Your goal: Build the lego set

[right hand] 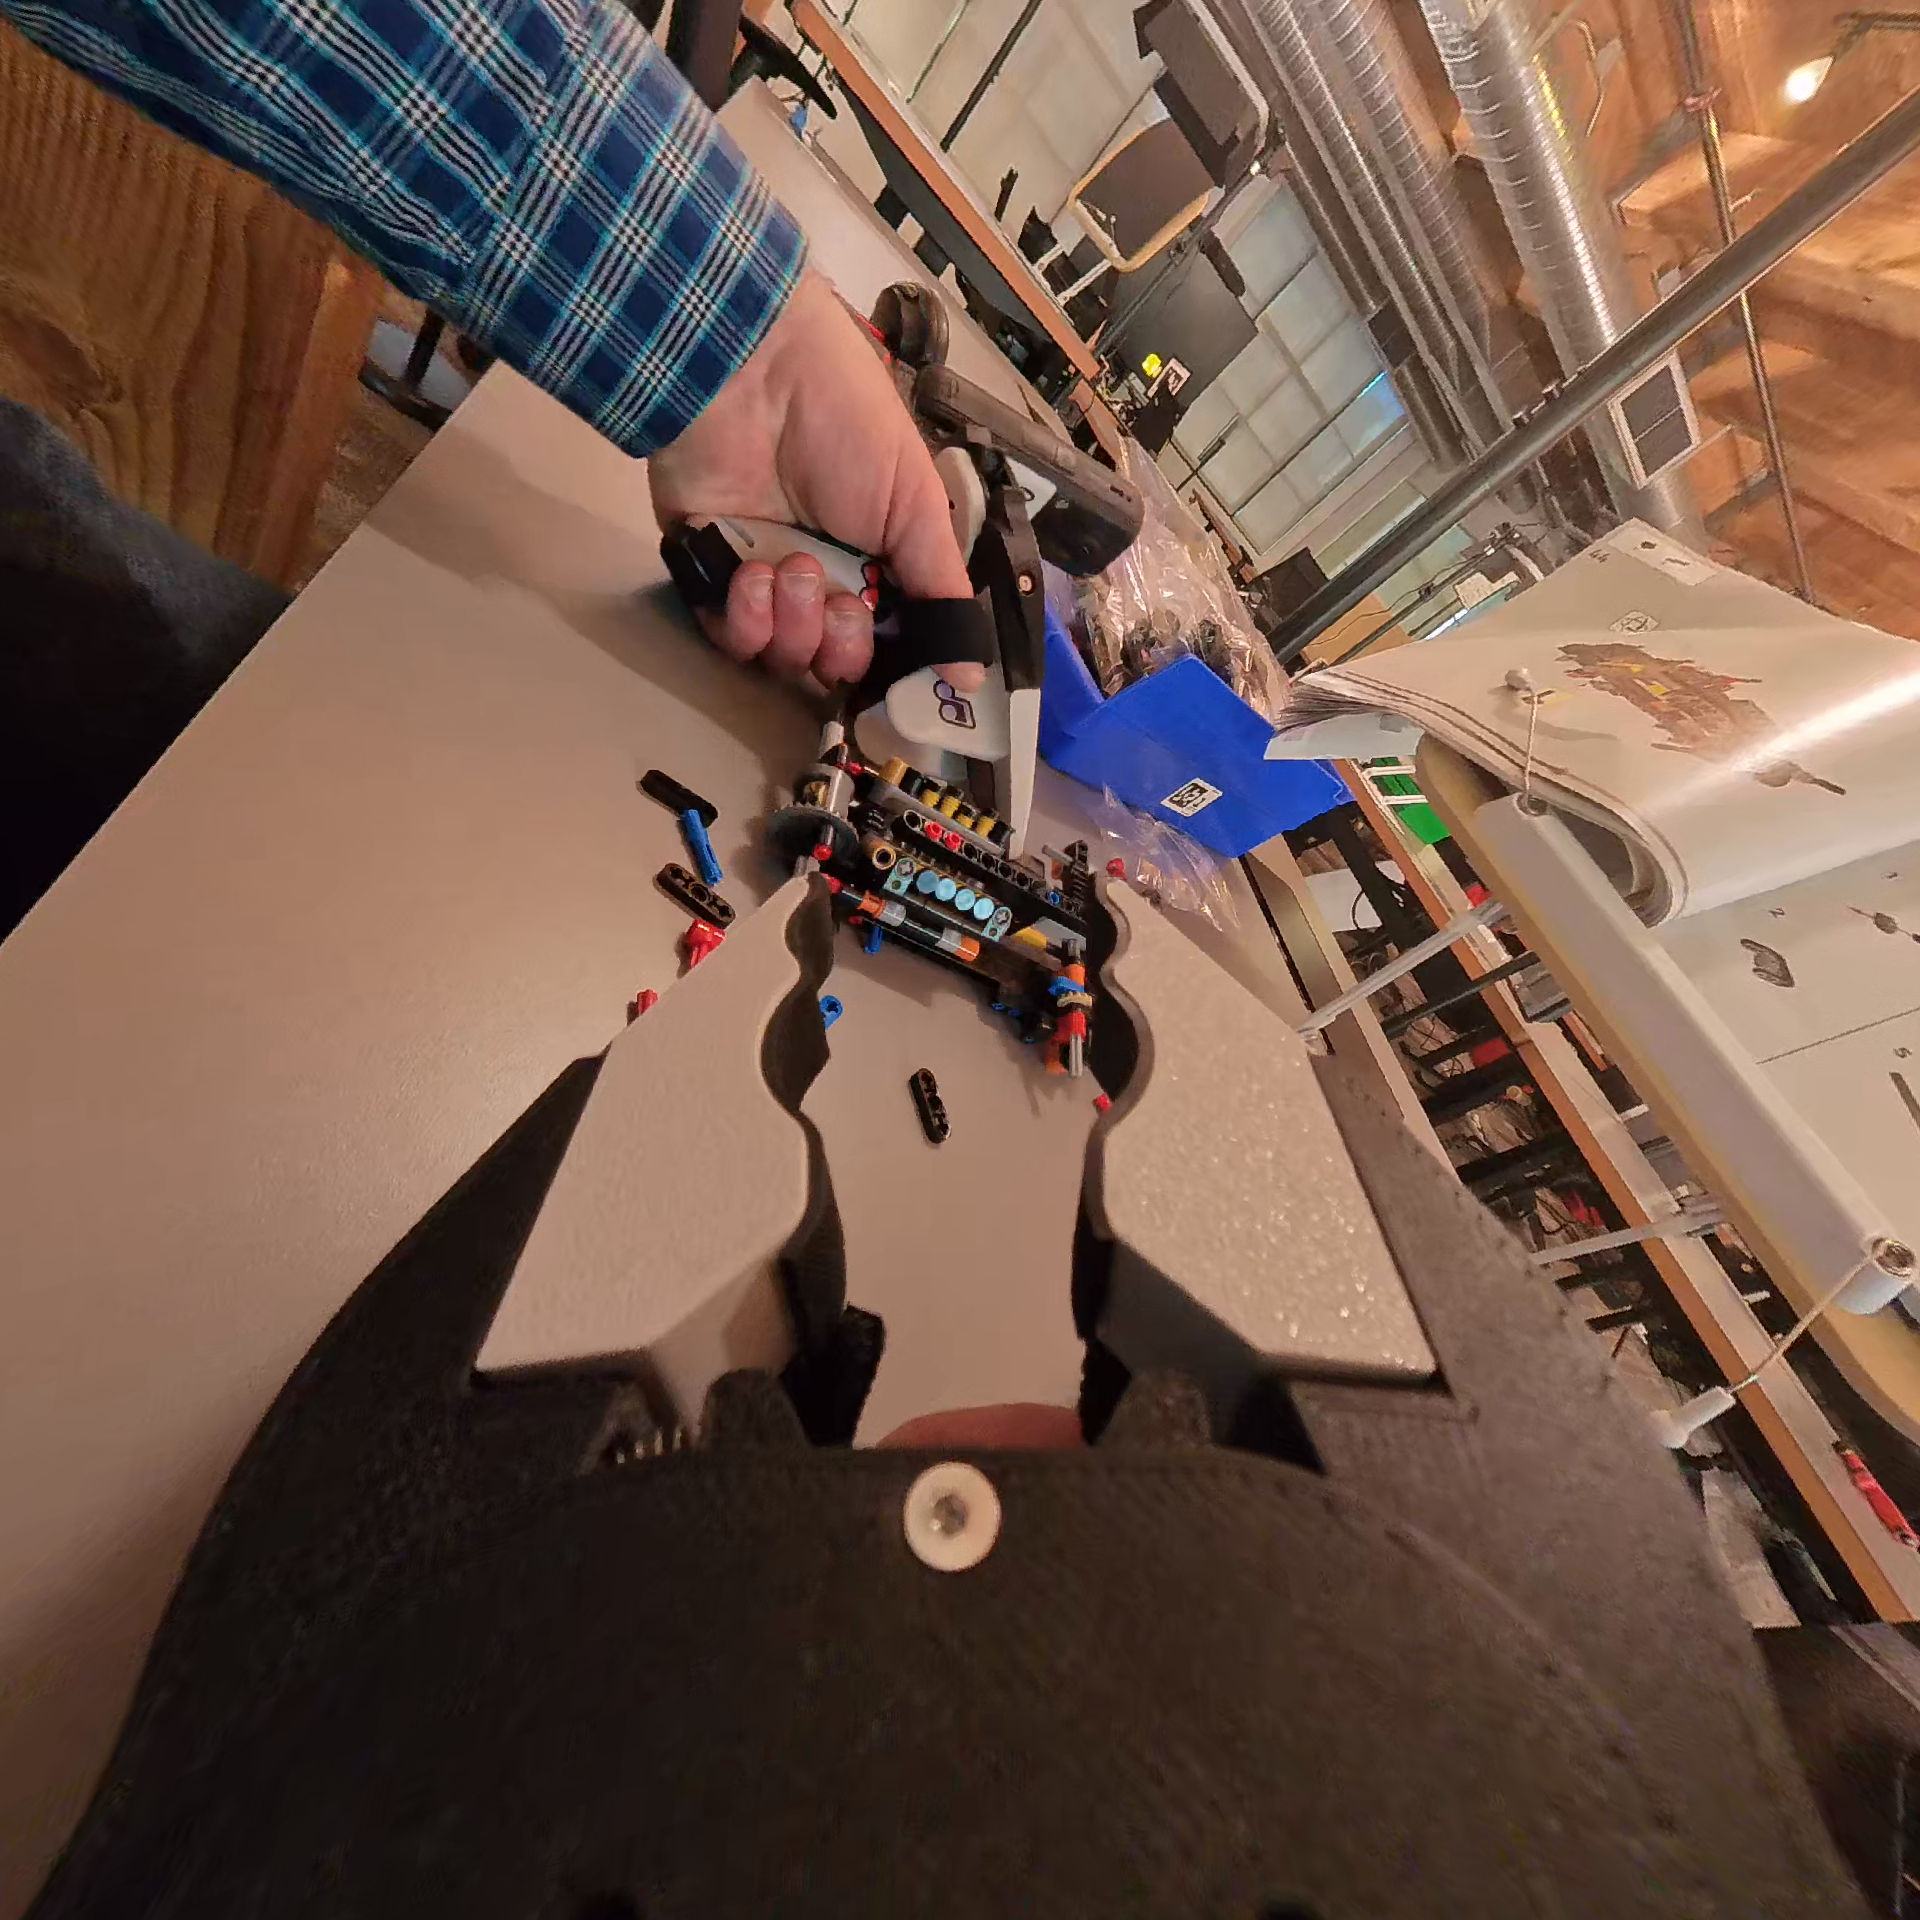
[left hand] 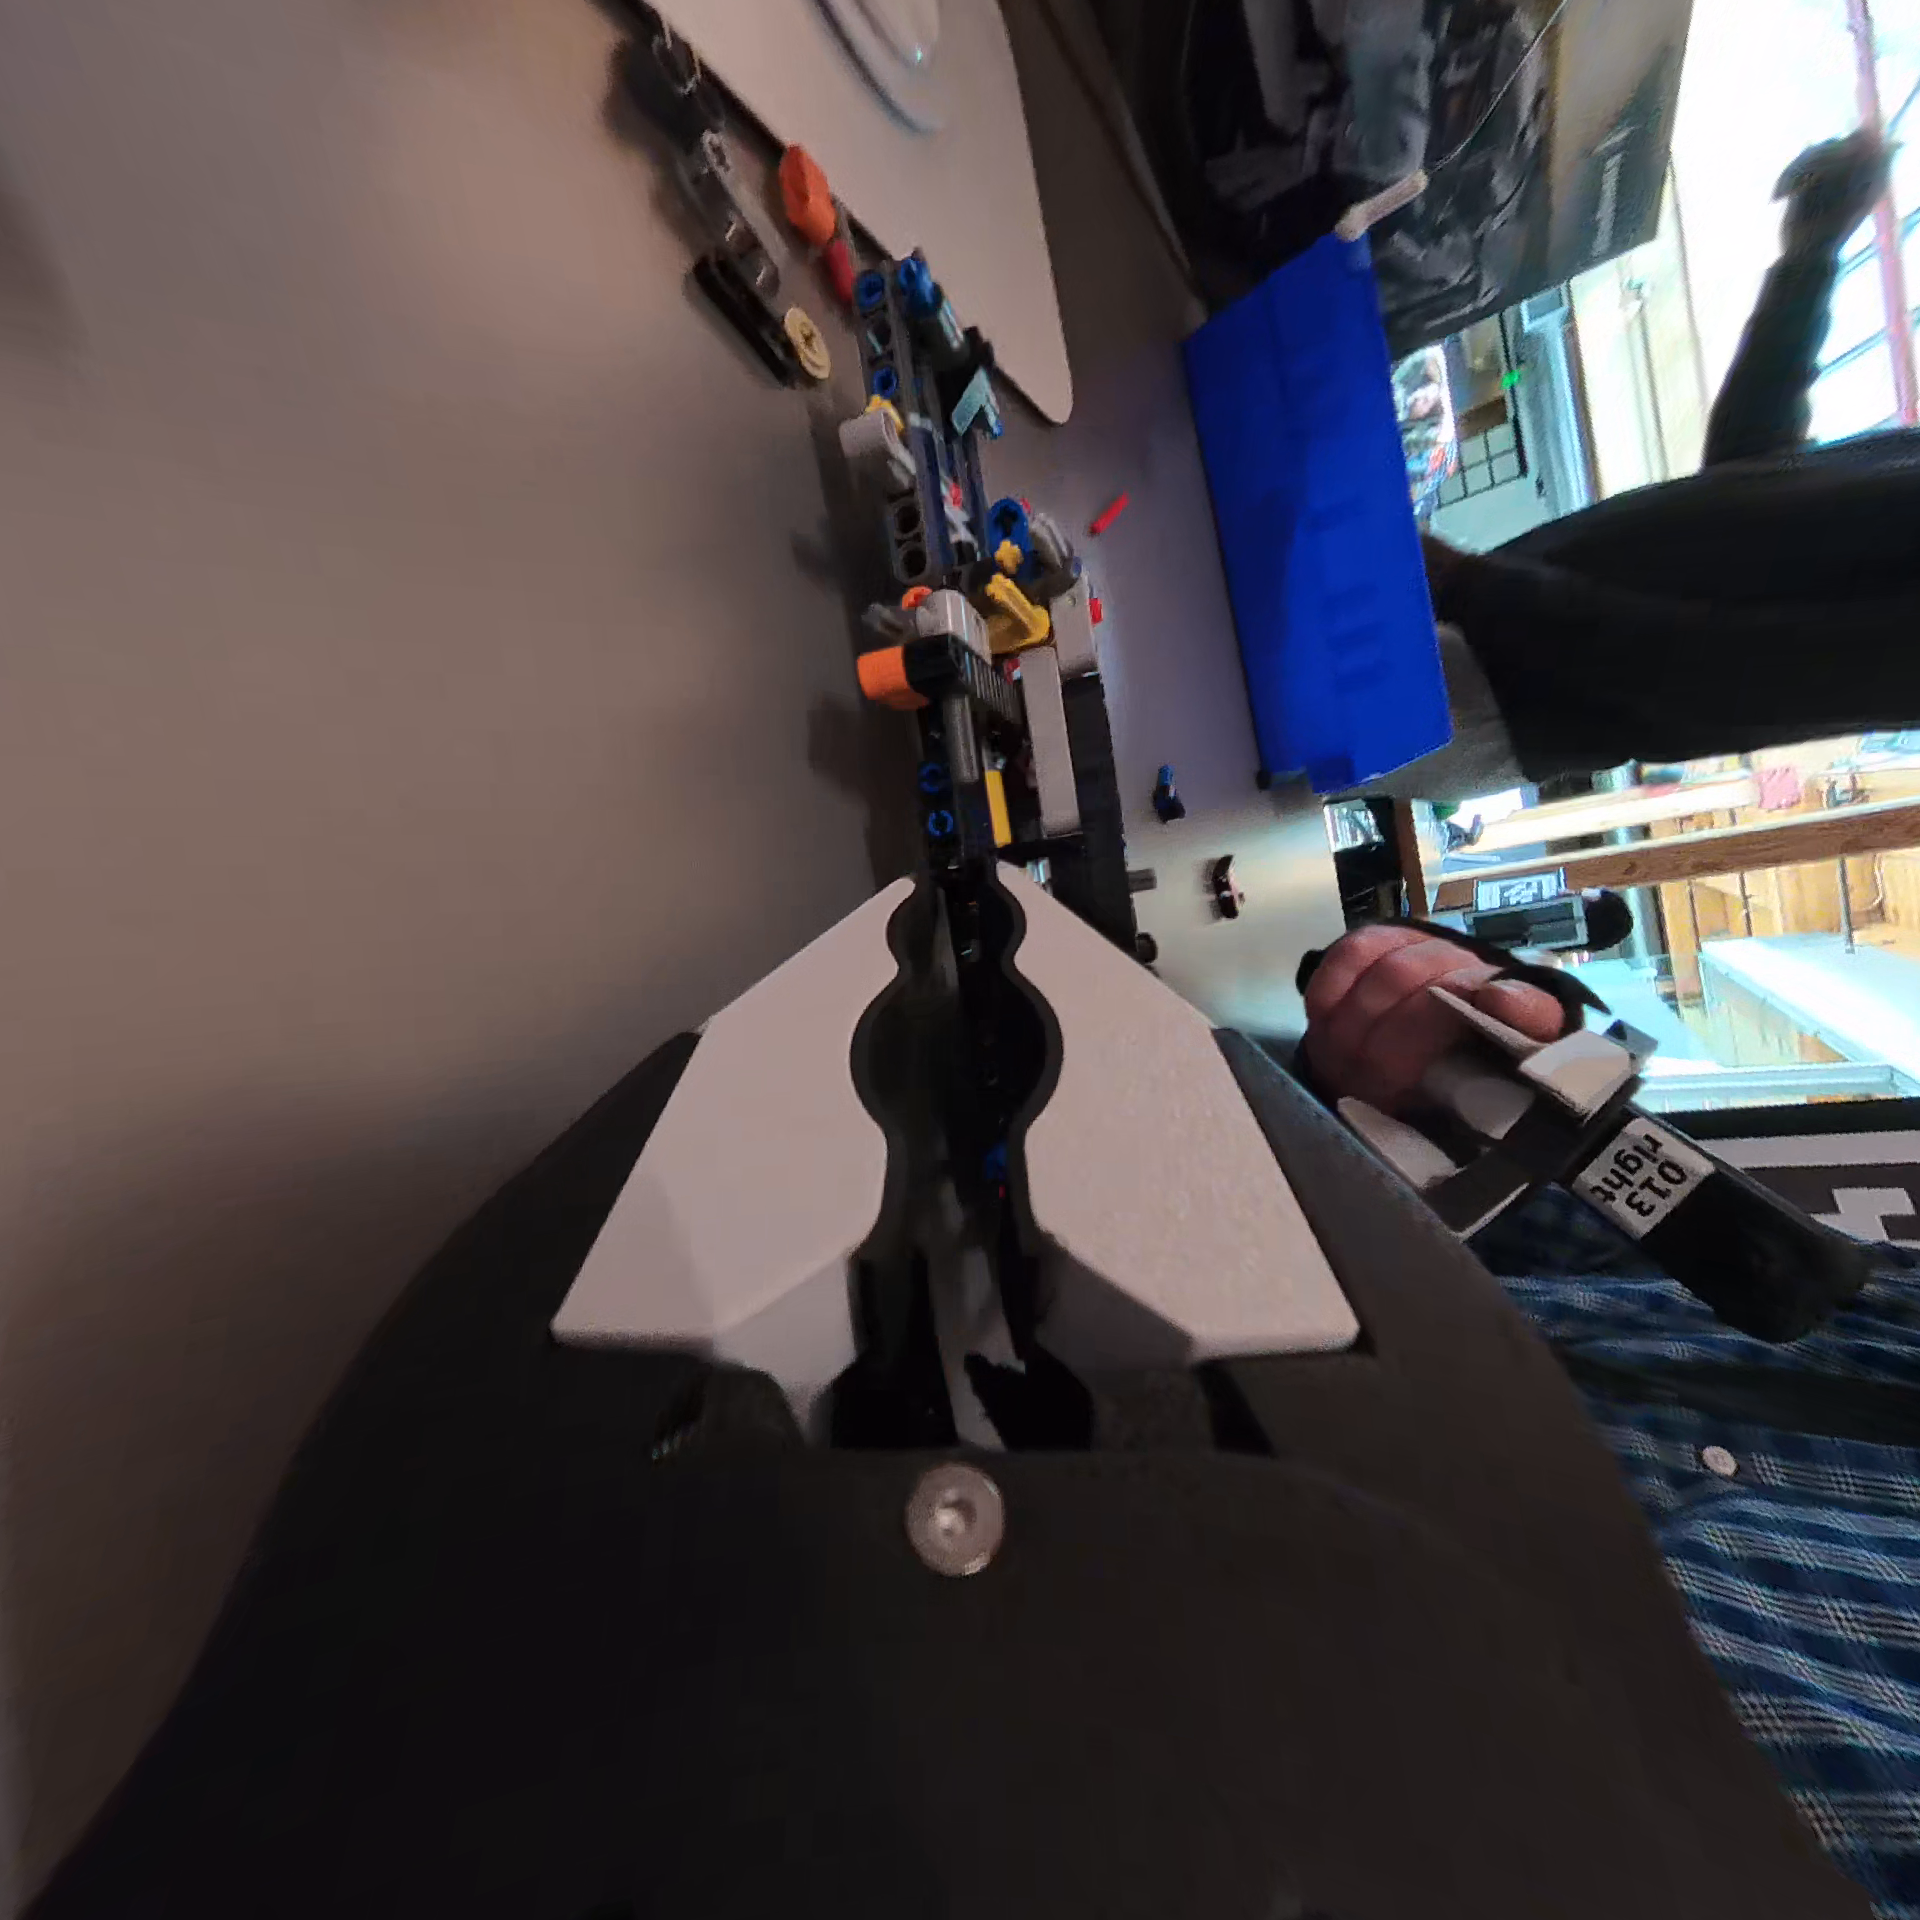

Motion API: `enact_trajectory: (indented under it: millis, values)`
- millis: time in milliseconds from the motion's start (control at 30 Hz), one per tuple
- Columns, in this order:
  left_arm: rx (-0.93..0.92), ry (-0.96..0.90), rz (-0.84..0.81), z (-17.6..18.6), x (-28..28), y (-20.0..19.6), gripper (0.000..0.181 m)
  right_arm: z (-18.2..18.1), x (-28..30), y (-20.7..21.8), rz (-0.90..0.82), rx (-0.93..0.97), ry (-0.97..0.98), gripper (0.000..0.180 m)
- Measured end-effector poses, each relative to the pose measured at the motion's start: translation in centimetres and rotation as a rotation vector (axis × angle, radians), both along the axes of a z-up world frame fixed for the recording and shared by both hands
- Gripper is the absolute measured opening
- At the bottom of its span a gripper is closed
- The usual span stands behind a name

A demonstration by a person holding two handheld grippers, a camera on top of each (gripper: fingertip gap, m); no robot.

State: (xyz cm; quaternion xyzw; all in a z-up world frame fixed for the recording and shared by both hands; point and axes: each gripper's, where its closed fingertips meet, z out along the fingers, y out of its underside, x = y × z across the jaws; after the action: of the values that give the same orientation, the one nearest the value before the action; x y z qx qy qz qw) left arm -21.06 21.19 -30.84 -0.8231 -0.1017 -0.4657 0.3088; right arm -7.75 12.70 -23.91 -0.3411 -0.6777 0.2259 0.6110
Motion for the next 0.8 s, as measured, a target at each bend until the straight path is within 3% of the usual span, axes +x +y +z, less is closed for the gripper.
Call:
enact_trajectory:
  millis: [233,433,633,800]
  values:
    - [-0.038,0.144,-0.064,-1.1,-1.3,0.1,0.011,-0.1,0.0,0.1,-0.008,0.025,-0.015,0.047]
    - [0.038,0.353,0.014,0.8,-2.7,-1.8,0.046,0.0,0.0,0.5,-0.024,0.018,-0.017,0.048]
    - [0.082,0.645,-0.037,1.7,1.0,-4.4,0.086,0.0,-0.1,0.1,-0.017,0.035,-0.018,0.048]
    - [0.057,0.772,-0.094,0.0,3.5,-4.2,0.089,-0.1,-0.1,0.6,-0.029,0.034,-0.019,0.048]
